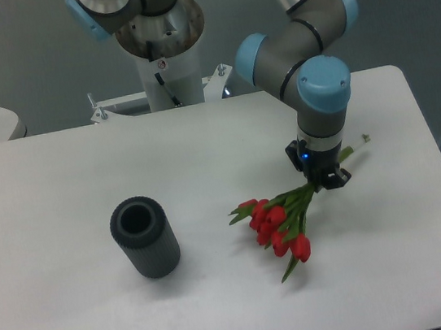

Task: Pick up the flowers from the table
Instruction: 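Lift the gripped tulip bunch up off the table, blooms hanging below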

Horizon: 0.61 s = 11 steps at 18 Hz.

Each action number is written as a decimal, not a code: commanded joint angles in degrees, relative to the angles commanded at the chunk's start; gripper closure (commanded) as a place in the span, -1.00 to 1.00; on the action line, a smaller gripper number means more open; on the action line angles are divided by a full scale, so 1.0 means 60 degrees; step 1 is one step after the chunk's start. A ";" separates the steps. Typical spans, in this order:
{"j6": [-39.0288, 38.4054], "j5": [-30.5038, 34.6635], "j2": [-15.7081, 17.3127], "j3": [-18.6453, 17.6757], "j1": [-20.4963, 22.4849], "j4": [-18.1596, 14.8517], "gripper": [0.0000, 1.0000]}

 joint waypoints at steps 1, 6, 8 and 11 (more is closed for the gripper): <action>0.0000 -0.0351 0.0000 0.0074 0.0088 -0.0044 0.56; -0.0408 -0.1568 0.0073 0.0834 0.0191 -0.0614 0.56; -0.0905 -0.2051 0.0044 0.1084 0.0162 -0.0688 0.56; -0.1799 -0.3323 -0.0043 0.1334 0.0176 -0.0659 0.56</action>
